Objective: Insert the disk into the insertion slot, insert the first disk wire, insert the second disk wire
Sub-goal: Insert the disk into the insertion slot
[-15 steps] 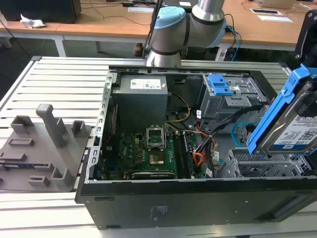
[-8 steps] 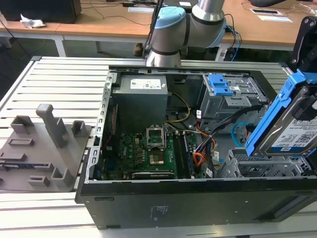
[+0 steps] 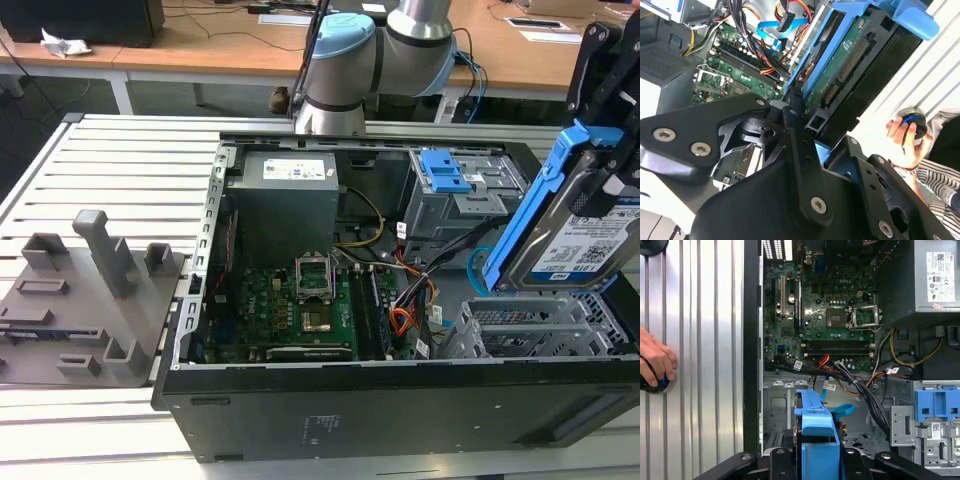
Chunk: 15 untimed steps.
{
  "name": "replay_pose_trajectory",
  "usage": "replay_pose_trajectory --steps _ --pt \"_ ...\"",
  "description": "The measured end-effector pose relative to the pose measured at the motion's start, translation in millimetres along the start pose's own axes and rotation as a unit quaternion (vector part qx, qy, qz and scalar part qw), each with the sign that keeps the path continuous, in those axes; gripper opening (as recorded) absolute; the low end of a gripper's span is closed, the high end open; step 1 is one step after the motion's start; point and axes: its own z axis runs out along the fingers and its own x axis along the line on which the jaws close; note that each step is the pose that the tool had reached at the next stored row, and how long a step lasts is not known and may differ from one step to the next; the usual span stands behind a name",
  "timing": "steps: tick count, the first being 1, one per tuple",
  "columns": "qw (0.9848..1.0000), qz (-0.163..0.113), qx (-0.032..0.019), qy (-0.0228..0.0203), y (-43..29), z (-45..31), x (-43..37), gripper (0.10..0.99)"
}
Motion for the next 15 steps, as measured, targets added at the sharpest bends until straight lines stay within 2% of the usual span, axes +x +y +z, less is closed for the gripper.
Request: replay_pose_trajectory --steps 3,15 --pt "1.0 0.0 -0.0001 0.0 -0.4 9.8 1.0 0.365" --pt "1.0 0.0 -0.0001 0.0 -1.9 28.1 4.1 0.365"
